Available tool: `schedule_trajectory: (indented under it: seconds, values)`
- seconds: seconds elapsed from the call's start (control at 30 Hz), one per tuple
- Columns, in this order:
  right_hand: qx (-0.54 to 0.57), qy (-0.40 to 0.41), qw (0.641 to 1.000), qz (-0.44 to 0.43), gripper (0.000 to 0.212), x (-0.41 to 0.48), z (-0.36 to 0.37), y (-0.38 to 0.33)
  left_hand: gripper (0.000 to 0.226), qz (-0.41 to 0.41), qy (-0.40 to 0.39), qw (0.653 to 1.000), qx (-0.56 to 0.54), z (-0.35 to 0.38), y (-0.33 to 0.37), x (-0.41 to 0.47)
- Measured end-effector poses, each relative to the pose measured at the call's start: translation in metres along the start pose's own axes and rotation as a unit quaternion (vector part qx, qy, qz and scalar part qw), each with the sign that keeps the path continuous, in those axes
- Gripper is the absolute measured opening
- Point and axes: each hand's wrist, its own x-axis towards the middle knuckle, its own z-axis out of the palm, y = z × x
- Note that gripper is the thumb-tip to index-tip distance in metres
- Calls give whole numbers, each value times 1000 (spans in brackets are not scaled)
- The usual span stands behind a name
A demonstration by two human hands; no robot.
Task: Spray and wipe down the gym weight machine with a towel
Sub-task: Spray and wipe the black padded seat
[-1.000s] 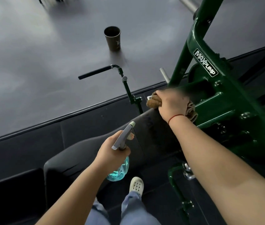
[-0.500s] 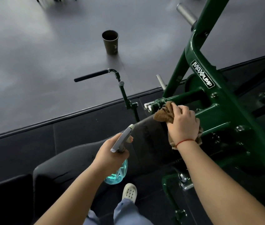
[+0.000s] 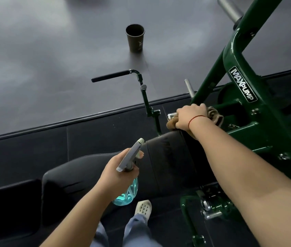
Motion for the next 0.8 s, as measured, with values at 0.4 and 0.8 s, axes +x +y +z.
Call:
schedule_trajectory:
  seconds: [0.4, 0.8]
  values:
    - [-87, -5, 986, -139, 40, -1, 31, -119, 47, -25, 47, 999, -4, -9, -3, -3]
    - [75, 48, 993, -83, 41, -21, 9, -27, 44, -15, 39, 999, 7, -6, 15, 1]
